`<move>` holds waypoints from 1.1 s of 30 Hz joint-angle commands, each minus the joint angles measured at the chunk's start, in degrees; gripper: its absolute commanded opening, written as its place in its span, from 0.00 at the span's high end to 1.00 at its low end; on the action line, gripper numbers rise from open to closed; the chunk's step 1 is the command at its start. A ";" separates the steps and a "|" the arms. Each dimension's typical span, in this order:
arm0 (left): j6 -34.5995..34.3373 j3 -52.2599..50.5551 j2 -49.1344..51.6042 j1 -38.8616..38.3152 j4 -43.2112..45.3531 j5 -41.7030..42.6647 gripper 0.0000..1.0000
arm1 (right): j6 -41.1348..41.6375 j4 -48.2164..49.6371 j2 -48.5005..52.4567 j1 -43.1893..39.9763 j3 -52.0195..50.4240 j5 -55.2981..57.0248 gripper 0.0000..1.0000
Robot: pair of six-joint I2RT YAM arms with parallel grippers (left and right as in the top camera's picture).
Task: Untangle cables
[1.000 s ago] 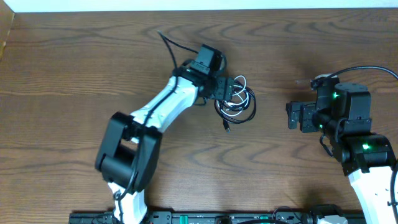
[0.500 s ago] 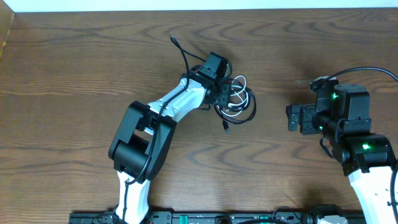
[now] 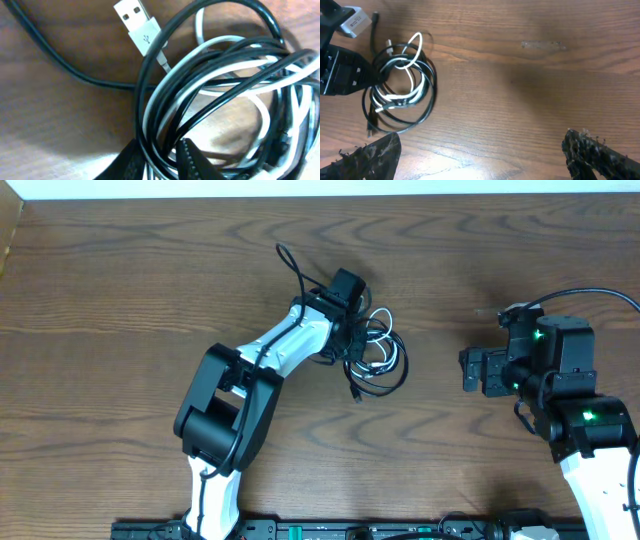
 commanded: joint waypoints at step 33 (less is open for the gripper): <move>0.11 0.33 -15.10 -0.50 -1.25 33.81 0.92 | 1.81 7.65 27.82 0.31 1.05 -22.62 0.06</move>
